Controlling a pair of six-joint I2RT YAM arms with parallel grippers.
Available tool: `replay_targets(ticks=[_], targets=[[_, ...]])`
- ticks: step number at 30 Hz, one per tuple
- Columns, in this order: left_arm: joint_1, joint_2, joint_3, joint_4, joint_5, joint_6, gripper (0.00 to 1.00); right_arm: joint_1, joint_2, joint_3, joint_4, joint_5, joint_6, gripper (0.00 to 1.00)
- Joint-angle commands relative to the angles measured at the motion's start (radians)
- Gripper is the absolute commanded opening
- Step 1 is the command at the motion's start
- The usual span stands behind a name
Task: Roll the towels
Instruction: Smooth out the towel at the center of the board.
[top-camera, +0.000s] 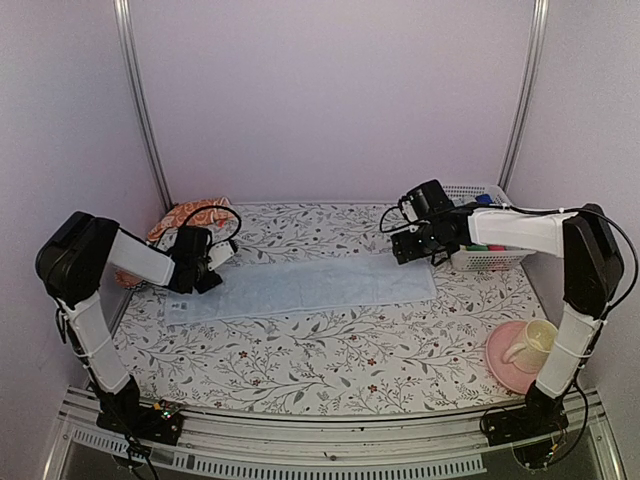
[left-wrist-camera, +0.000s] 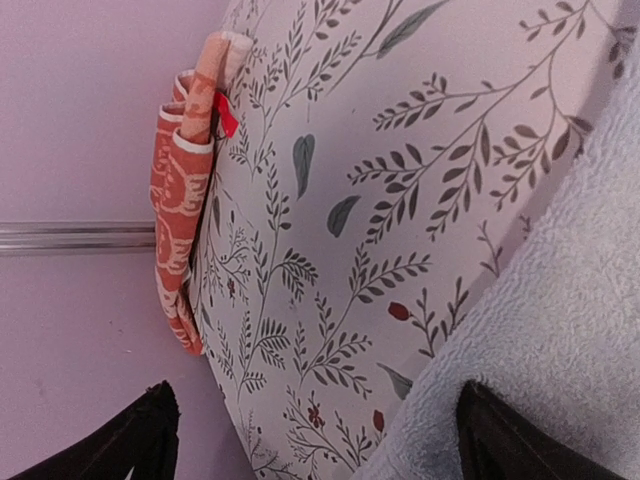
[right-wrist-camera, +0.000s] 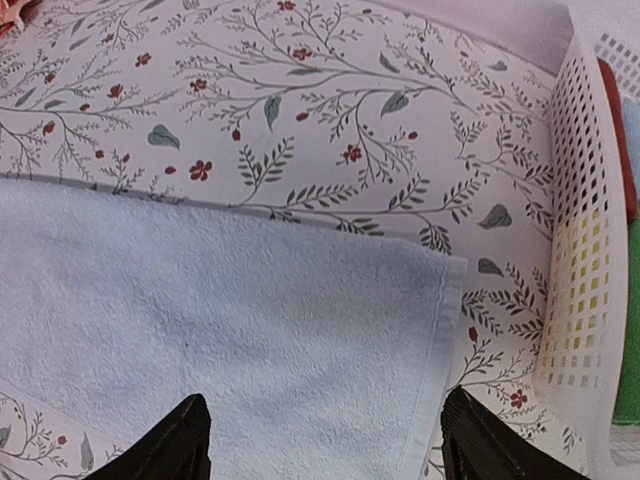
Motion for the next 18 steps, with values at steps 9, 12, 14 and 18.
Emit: replay_targets(ticks=[9, 12, 14, 18], targets=[[0.042, -0.106, 0.082, -0.178, 0.111, -0.089, 0.97, -0.099, -0.079, -0.221, 0.008, -0.099, 0.185, 0.79], [0.04, -0.2, 0.112, -0.277, 0.192, -0.146, 0.97, -0.134, -0.099, -0.262, 0.036, -0.133, 0.209, 0.79], [0.041, -0.26, 0.122, -0.326, 0.227, -0.164, 0.97, -0.155, -0.099, -0.282, 0.055, -0.158, 0.223, 0.78], [0.041, -0.407, 0.09, -0.405, 0.278, -0.198, 0.97, -0.177, -0.056, -0.281, 0.073, -0.201, 0.229, 0.77]])
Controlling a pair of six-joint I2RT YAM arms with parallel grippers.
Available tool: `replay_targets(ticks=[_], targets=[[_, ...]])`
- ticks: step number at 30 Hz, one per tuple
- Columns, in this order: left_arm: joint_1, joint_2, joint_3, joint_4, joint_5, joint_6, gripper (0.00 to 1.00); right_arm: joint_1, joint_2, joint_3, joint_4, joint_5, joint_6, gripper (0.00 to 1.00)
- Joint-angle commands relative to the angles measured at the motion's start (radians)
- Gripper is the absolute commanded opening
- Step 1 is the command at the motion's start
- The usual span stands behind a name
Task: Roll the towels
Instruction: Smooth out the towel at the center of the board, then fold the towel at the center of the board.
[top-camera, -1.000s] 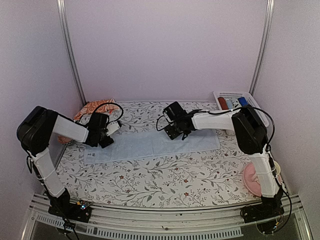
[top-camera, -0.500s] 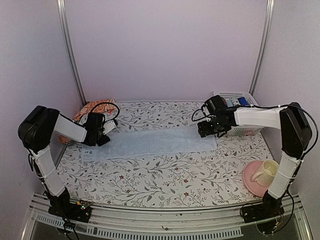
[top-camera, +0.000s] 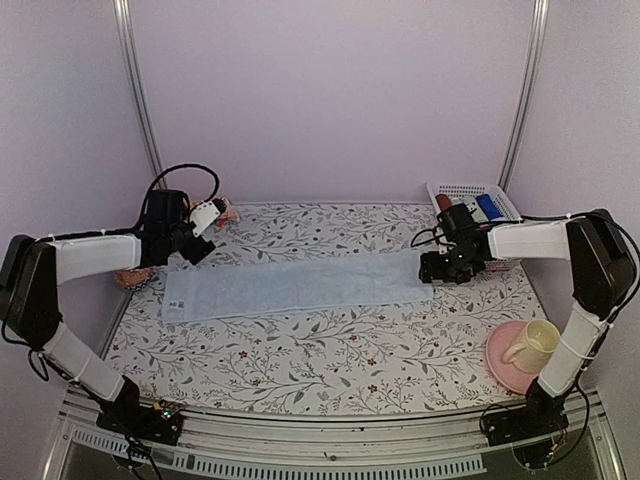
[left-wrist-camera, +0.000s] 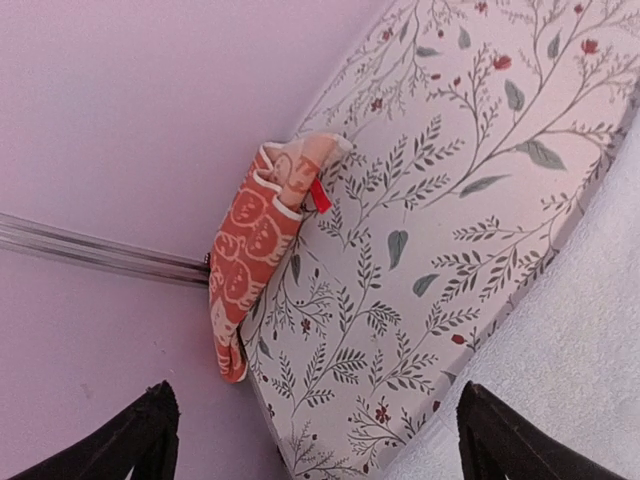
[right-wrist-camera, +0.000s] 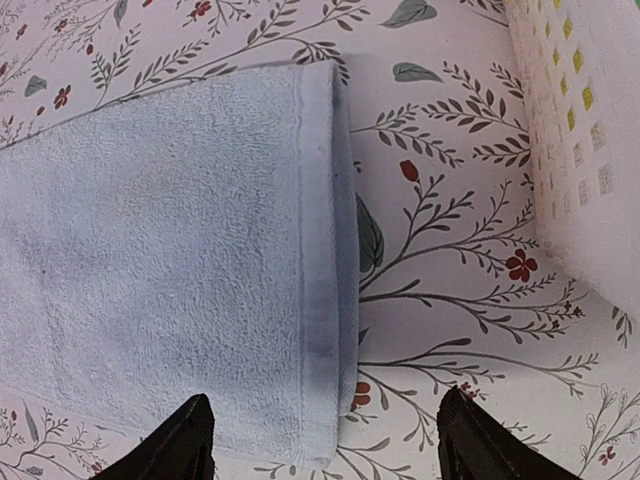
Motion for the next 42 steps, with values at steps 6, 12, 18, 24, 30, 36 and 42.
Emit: replay_targets(ticks=[6, 12, 18, 24, 30, 36, 42], targets=[[0.016, -0.375, -0.134, -0.243, 0.204, -0.116, 0.97, -0.026, 0.101, 0.023, 0.063, -0.095, 0.046, 0.75], [0.068, -0.571, -0.267, -0.3, 0.324, -0.139, 0.97, -0.037, 0.137, 0.032, 0.063, -0.086, 0.053, 0.71], [0.138, -0.676, -0.316, -0.307, 0.392, -0.132, 0.97, -0.044, 0.181, 0.052, 0.078, -0.131, 0.072, 0.49], [0.16, -0.747, -0.327, -0.32, 0.448, -0.15, 0.97, -0.045, 0.203, 0.047, 0.083, -0.124, 0.084, 0.32], [0.162, -0.752, -0.324, -0.316, 0.432, -0.161, 0.97, -0.044, 0.195, 0.034, 0.097, -0.12, 0.089, 0.05], [0.169, -0.785, -0.345, -0.3, 0.427, -0.163, 0.97, -0.044, 0.15, 0.024, 0.105, -0.084, 0.09, 0.02], [0.171, -0.763, -0.367, -0.265, 0.402, -0.158, 0.97, -0.043, -0.03, -0.022, 0.111, 0.003, 0.101, 0.02]])
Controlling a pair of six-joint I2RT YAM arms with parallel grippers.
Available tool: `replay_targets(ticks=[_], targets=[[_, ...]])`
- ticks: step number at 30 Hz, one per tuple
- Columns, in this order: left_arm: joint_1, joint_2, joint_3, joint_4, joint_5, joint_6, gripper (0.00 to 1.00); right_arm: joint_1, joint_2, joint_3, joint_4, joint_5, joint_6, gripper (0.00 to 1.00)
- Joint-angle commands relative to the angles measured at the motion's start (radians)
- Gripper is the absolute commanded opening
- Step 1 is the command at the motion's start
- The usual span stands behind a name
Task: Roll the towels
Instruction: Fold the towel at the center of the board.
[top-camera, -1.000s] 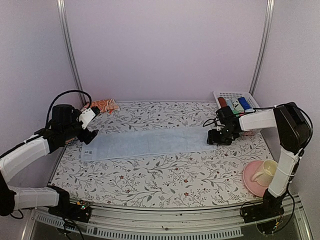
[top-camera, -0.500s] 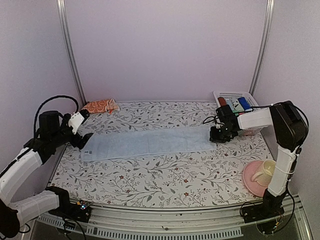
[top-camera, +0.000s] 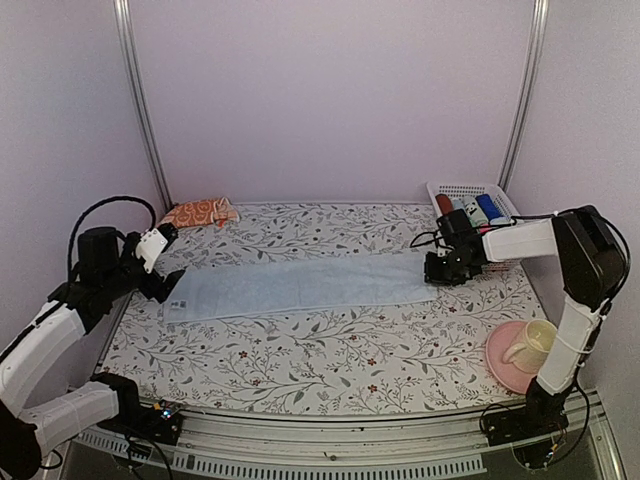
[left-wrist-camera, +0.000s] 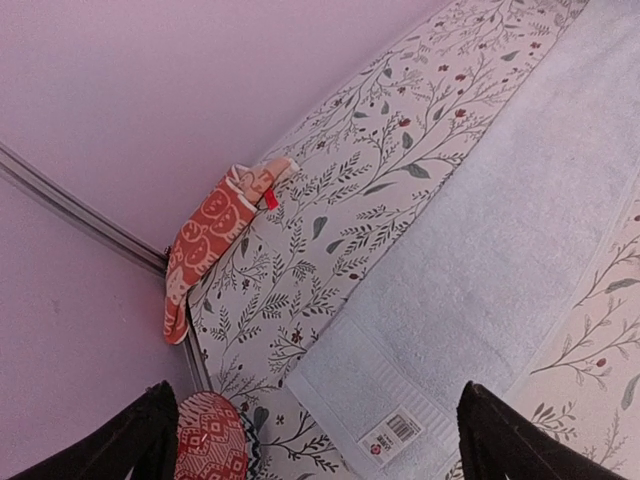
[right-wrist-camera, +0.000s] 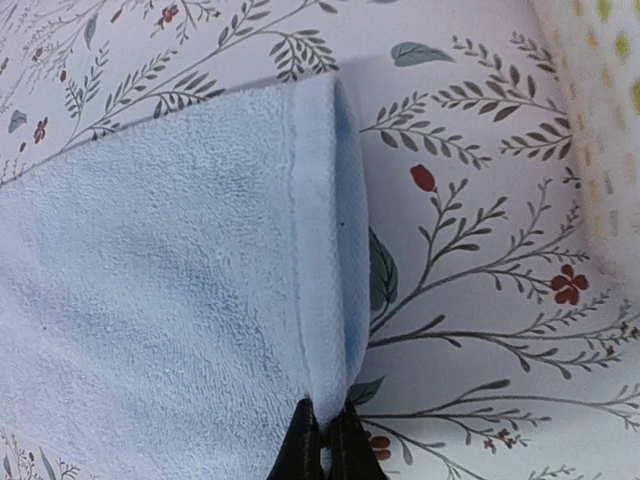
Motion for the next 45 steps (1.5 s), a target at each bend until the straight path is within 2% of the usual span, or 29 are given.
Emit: replay_targets(ticks=[1, 9, 14, 17, 21, 29, 32, 36, 45], targets=[[0.014, 0.011, -0.02, 0.03, -0.009, -0.01, 0.98, -0.001, -0.161, -0.021, -0.008, 0.095, 0.013, 0.02], [0.024, -0.001, -0.023, 0.033, -0.007, -0.017, 0.97, -0.001, -0.25, 0.024, -0.07, 0.137, -0.019, 0.02], [0.028, 0.006, -0.028, 0.044, -0.007, -0.02, 0.97, 0.048, -0.266, 0.071, -0.055, 0.053, -0.051, 0.02], [0.031, 0.019, -0.028, 0.056, -0.021, -0.027, 0.98, 0.141, -0.225, 0.132, -0.055, 0.025, -0.069, 0.02], [0.042, 0.04, -0.024, 0.067, -0.049, -0.041, 0.98, 0.252, -0.148, 0.302, -0.051, 0.007, -0.071, 0.02], [0.066, 0.06, -0.014, 0.069, -0.04, -0.053, 0.97, 0.407, 0.067, 0.573, -0.055, -0.029, -0.086, 0.02], [0.068, 0.056, -0.016, 0.07, -0.039, -0.053, 0.97, 0.412, 0.084, 0.601, -0.055, 0.0, -0.064, 0.02], [0.068, 0.056, -0.019, 0.07, -0.035, -0.053, 0.97, 0.392, 0.027, 0.576, -0.066, 0.057, -0.062, 0.02], [0.069, 0.052, -0.014, 0.065, -0.03, -0.056, 0.97, 0.224, -0.199, 0.397, -0.169, 0.11, -0.116, 0.02]])
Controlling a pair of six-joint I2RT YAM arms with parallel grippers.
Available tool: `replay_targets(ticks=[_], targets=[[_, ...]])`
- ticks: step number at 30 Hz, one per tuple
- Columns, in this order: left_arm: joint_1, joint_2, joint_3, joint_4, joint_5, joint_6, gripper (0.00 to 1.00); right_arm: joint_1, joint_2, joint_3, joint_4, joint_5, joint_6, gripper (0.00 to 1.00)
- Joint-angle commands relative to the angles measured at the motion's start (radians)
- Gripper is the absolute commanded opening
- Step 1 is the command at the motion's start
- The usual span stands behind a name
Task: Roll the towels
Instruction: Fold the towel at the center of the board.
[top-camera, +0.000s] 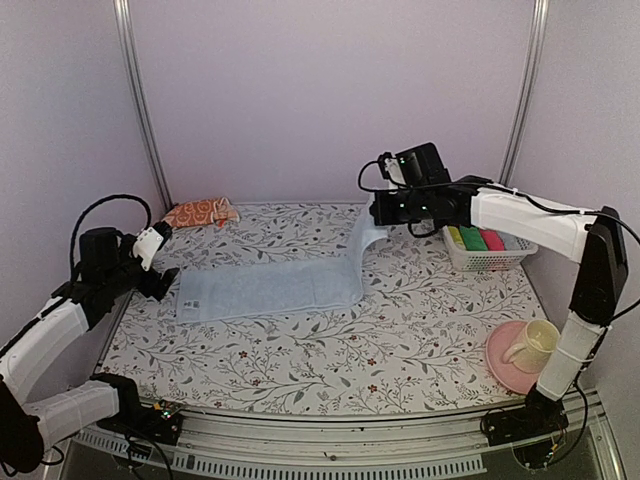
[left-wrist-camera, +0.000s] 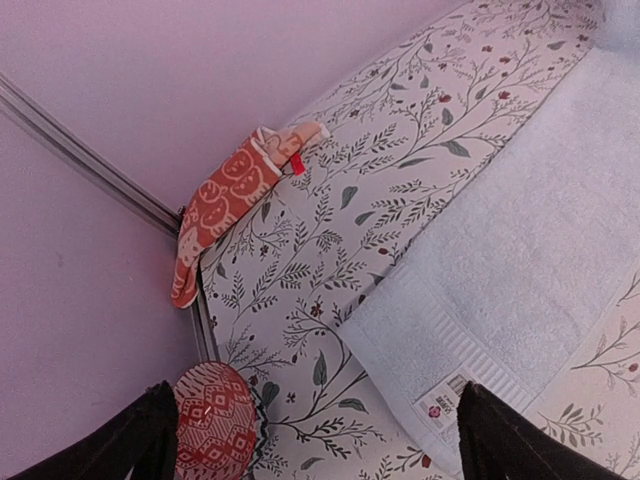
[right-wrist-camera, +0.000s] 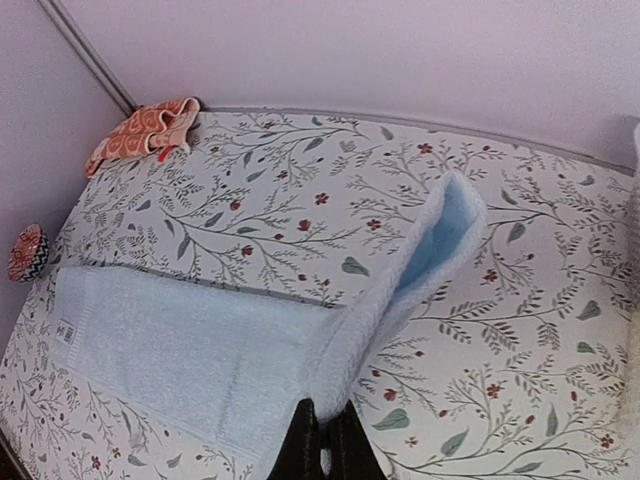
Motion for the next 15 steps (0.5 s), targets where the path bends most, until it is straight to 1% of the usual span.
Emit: replay_targets(ticks=[1, 6, 10, 15], targets=[[0.01, -0.007, 0.005, 0.014, 0.012, -0.012, 0.97, -0.104, -0.139, -0.075, -0.078, 0.061, -0.044, 0.02], [0.01, -0.005, 0.009, 0.012, 0.009, -0.013, 0.97, -0.228, -0.229, -0.159, -0.159, 0.057, -0.126, 0.02], [0.01, -0.002, 0.011, 0.011, 0.009, -0.013, 0.97, -0.306, -0.26, -0.206, -0.226, 0.046, -0.202, 0.02], [0.01, 0.006, 0.013, 0.012, 0.008, -0.014, 0.97, -0.395, -0.3, -0.279, -0.262, 0.038, -0.29, 0.02]])
